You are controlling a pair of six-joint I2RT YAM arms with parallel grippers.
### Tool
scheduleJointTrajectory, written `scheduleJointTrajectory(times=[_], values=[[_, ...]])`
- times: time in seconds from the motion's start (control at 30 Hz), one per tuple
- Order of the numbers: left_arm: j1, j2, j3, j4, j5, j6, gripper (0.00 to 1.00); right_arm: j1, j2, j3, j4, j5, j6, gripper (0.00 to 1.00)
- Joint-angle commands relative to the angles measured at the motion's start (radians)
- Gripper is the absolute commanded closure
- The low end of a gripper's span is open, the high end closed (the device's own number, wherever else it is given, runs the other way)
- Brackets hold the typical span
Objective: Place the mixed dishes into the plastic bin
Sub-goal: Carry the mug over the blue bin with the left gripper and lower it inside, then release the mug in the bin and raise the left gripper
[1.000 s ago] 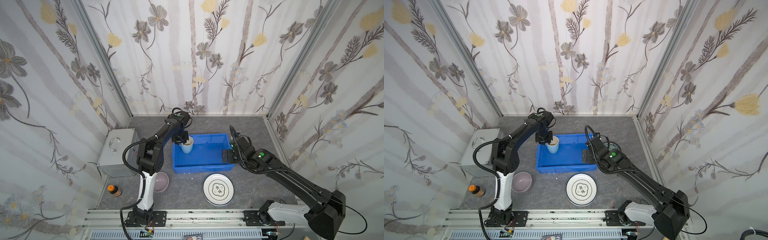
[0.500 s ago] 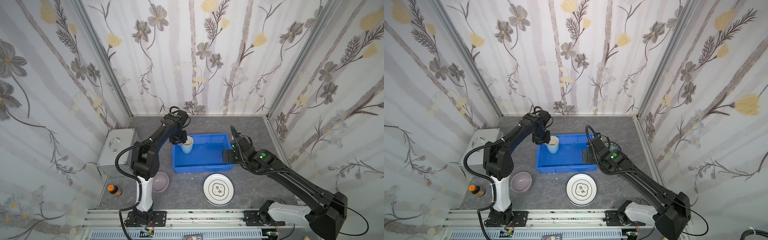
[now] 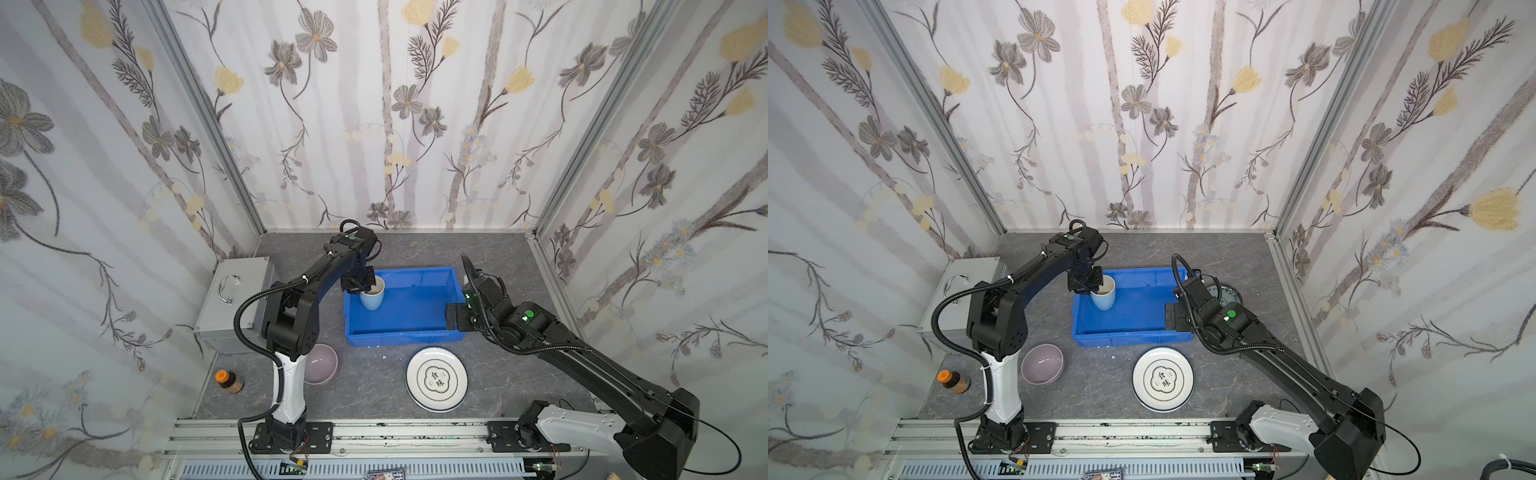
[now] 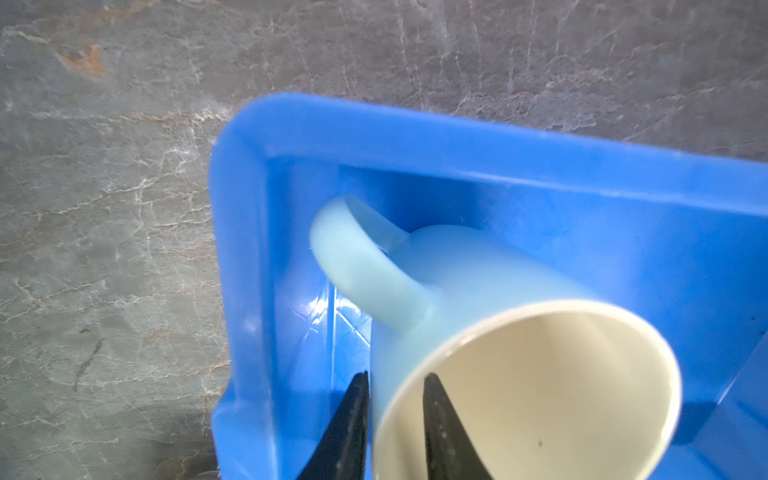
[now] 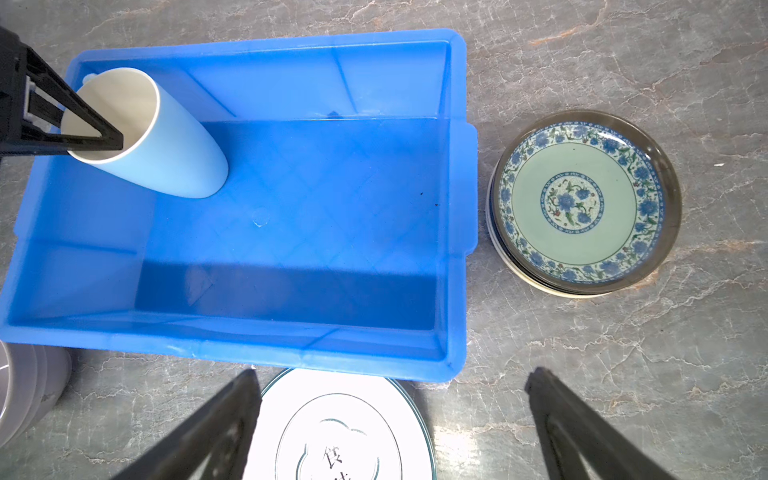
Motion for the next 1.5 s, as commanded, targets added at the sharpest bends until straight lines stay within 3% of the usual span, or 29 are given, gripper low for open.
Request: scheduleJointTrajectory(times=[0.0,0.13,0.63,1.1,1.23,1.47], values=[[0.000,0.008,0.025,-0.017,-0.020,0.005,0.73,0.001,0.002,0.002,0.009,0.017,0.010,0.00],[0.002,0.029,0.048,-0.039,-0.019,0.019,0.86,0.000,0.016,0.012,0.010,0.019,0.009,0.00],[-0.002,-0.035,-0.036,-0.017,0.026,0.030,0.92,0.003,0.052,0.031,0.018,0.007,0.000,0.00],[-0.093,0.109,0.202,-0.076,0.068,0.032,0.95,0.003,-0.046,-0.028,-0.015,0.035,0.060,0.00],[-0.093,0.062,0.156,-0.098,0.033,0.048,0.95,0.002,-0.074,-0.042,-0.027,0.043,0.071,0.00],[-0.093,-0.103,-0.049,-0.120,-0.028,0.058,0.94,0.005,-0.077,-0.062,-0.010,0.030,0.068,0.00]])
